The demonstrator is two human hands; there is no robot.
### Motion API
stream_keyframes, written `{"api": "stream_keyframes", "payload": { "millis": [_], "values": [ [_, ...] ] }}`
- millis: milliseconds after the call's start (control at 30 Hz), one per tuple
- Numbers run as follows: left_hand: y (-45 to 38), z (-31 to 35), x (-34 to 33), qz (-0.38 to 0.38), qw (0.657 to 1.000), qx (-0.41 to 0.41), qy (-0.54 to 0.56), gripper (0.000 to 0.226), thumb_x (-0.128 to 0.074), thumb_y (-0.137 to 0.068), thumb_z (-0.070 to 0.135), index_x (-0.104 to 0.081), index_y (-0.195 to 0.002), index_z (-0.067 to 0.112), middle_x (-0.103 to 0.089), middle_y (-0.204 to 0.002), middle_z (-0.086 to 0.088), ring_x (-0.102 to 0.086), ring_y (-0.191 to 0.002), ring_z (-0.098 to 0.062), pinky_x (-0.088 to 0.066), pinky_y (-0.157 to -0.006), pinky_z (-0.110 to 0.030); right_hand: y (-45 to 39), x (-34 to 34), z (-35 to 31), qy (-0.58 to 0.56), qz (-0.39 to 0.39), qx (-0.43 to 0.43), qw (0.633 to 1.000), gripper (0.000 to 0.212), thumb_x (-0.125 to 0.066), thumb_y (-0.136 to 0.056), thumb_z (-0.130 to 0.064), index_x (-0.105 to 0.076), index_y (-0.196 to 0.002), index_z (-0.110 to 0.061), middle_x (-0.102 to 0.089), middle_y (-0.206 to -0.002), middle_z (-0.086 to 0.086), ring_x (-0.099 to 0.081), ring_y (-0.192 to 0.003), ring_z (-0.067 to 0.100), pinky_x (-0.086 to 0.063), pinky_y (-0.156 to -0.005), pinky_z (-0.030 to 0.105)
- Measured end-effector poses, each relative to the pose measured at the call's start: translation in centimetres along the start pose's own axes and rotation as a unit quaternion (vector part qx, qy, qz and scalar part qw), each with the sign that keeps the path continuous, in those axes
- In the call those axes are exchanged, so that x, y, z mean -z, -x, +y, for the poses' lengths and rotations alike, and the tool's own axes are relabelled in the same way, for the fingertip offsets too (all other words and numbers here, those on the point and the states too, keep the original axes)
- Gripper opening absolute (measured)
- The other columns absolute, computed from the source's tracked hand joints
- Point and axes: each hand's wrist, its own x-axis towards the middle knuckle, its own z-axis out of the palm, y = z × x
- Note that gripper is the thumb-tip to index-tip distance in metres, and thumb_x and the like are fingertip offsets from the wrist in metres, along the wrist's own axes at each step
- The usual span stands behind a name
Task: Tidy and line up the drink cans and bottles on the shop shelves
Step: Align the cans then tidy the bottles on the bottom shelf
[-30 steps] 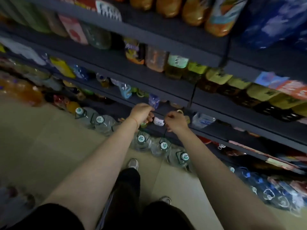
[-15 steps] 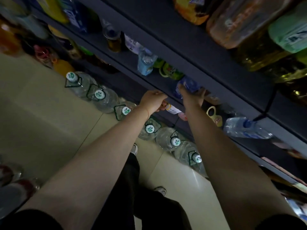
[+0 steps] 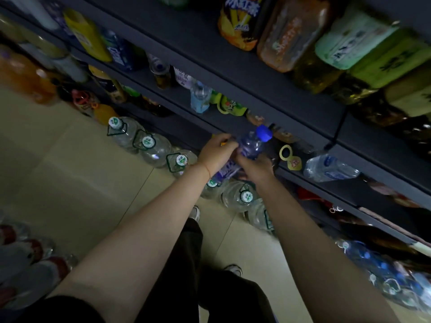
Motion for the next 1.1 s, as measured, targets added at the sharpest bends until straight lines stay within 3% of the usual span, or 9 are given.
{"api": "stream_keyframes", "payload": {
  "millis": [100,233,367,467,600,767,933,1000,1100],
  "values": [
    [5.0,2.2,-0.8,-0.019,1.000,-0.008,0.016,0.009,-0.062,-0.091,0.027,-0.066,-0.083,0.025,-0.065,-0.082,0.010,-0.060,-0.085,-0.012,-0.048,-0.084,-0.030,5.8,3.3,-0.3,0.037,-0.046,0.050,0.997,0.018,-0.081,-0.073,-0.032,-0.067,-0.081,-0.025,-0.074,-0.088,0.005,-0.071,-0.074,0.018,-0.061,-0.062,0.031],
    [12.8,6.2,-2.8,-0.045,0.997,-0.036,0.057,0.013,-0.063,-0.091,0.031,-0.069,-0.081,0.026,-0.070,-0.085,0.007,-0.065,-0.084,-0.012,-0.050,-0.084,-0.029,14.1,9.8,-2.1,-0.006,-0.048,0.106,0.993,0.030,-0.081,-0.076,-0.043,-0.067,-0.096,-0.026,-0.075,-0.092,0.000,-0.071,-0.076,0.016,-0.060,-0.062,0.034],
    [20.1,11.1,-5.9,-0.089,0.988,-0.088,0.092,0.025,-0.064,-0.081,0.048,-0.076,-0.093,0.029,-0.076,-0.096,0.000,-0.070,-0.096,-0.020,-0.052,-0.092,-0.035,21.6,16.9,-4.9,-0.090,-0.028,0.176,0.980,0.026,-0.075,-0.085,-0.037,-0.064,-0.103,-0.021,-0.073,-0.090,-0.001,-0.067,-0.062,0.004,-0.047,-0.047,0.017],
    [24.3,15.2,-8.6,-0.136,0.978,-0.116,0.109,0.043,-0.058,-0.092,0.043,-0.067,-0.119,0.011,-0.072,-0.113,-0.014,-0.067,-0.108,-0.030,-0.051,-0.100,-0.044,25.9,21.9,-7.3,-0.132,0.000,0.232,0.964,0.027,-0.076,-0.083,-0.040,-0.069,-0.098,-0.019,-0.075,-0.092,0.001,-0.070,-0.071,0.009,-0.051,-0.060,0.021],
    [28.6,20.4,-11.3,-0.166,0.967,-0.179,0.074,0.010,-0.058,-0.095,0.016,-0.064,-0.102,0.016,-0.072,-0.097,-0.008,-0.070,-0.083,-0.016,-0.055,-0.083,-0.034,29.9,27.7,-10.2,-0.151,0.032,0.283,0.946,0.041,-0.078,-0.078,-0.051,-0.070,-0.104,-0.020,-0.076,-0.098,-0.004,-0.072,-0.085,0.008,-0.056,-0.072,0.025],
    [30.1,25.8,-13.8,-0.161,0.931,-0.315,-0.090,0.045,-0.082,-0.076,0.013,-0.060,-0.113,0.025,-0.072,-0.102,0.008,-0.068,-0.094,-0.009,-0.054,-0.082,-0.019,31.6,33.2,-12.4,-0.143,0.086,0.358,0.919,0.038,-0.083,-0.074,-0.044,-0.068,-0.100,-0.021,-0.075,-0.094,-0.003,-0.072,-0.085,0.011,-0.060,-0.075,0.032],
    [28.5,29.4,-17.3,-0.130,0.902,-0.406,-0.058,0.058,-0.090,-0.064,0.011,-0.060,-0.107,0.034,-0.069,-0.108,0.012,-0.065,-0.102,-0.006,-0.051,-0.084,-0.019,30.7,37.9,-14.1,-0.072,0.105,0.397,0.909,0.050,-0.086,-0.073,-0.036,-0.062,-0.113,-0.019,-0.072,-0.104,0.001,-0.070,-0.094,0.017,-0.058,-0.081,0.036],
    [27.6,30.4,-19.1,-0.133,0.893,-0.428,-0.044,0.059,-0.089,-0.064,0.005,-0.060,-0.109,0.031,-0.068,-0.107,0.014,-0.065,-0.101,-0.004,-0.049,-0.080,-0.012,30.0,39.4,-14.7,-0.052,0.130,0.408,0.902,0.054,-0.089,-0.070,-0.028,-0.059,-0.114,-0.023,-0.072,-0.103,-0.006,-0.070,-0.092,0.009,-0.059,-0.080,0.031],
    [25.8,31.9,-22.0,-0.154,0.879,-0.451,-0.037,0.063,-0.084,-0.069,0.002,-0.057,-0.115,0.035,-0.069,-0.114,0.008,-0.065,-0.105,-0.005,-0.052,-0.090,-0.022,28.3,41.0,-15.1,-0.039,0.214,0.438,0.872,0.058,-0.090,-0.068,-0.021,-0.056,-0.115,-0.025,-0.069,-0.103,-0.012,-0.066,-0.092,-0.001,-0.055,-0.079,0.019]
  ]
}}
